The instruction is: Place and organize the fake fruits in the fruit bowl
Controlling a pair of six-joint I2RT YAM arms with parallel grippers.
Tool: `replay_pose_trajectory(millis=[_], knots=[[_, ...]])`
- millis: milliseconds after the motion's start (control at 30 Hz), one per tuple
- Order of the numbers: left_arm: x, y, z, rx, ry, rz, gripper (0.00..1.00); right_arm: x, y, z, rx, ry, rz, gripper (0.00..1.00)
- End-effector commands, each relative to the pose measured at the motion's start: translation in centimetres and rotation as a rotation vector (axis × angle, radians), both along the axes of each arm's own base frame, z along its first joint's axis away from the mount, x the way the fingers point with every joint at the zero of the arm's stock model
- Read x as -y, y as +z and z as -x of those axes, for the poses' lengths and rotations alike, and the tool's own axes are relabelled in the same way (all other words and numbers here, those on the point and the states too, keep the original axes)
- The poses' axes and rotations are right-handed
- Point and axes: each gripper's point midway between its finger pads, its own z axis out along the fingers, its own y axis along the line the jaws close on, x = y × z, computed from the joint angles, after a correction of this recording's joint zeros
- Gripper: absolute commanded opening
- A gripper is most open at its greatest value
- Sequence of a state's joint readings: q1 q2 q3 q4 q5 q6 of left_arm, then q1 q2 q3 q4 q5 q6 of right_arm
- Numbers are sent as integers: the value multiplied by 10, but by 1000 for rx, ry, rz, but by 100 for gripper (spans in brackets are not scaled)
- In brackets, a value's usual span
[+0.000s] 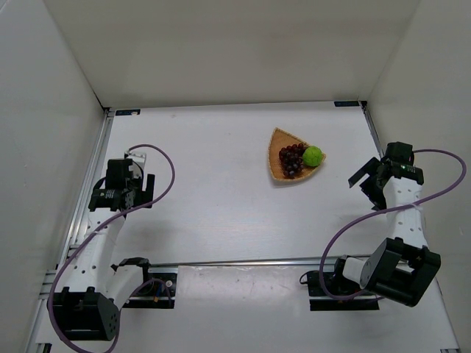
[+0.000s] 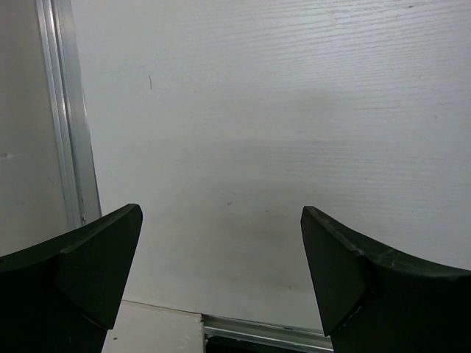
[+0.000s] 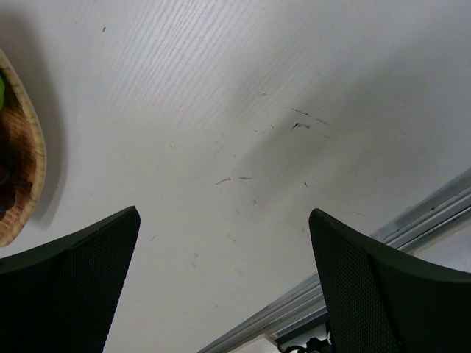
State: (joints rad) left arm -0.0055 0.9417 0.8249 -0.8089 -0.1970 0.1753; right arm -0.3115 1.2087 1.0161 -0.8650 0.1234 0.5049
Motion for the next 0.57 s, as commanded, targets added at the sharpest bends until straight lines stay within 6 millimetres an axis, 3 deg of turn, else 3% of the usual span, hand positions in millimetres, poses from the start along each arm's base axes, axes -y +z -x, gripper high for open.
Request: replay_pose_trajectory(millis=[0,400,533], knots=[[-5,2,1,14,25,-13,100,-2,5,-3,29,12,-4,100],[-9,4,0,23,40,-20,100,-1,-2,2,6,15,3,100],[-1,1,0,19,-8,4,100,-3,-6,1,1,22,-13,100]])
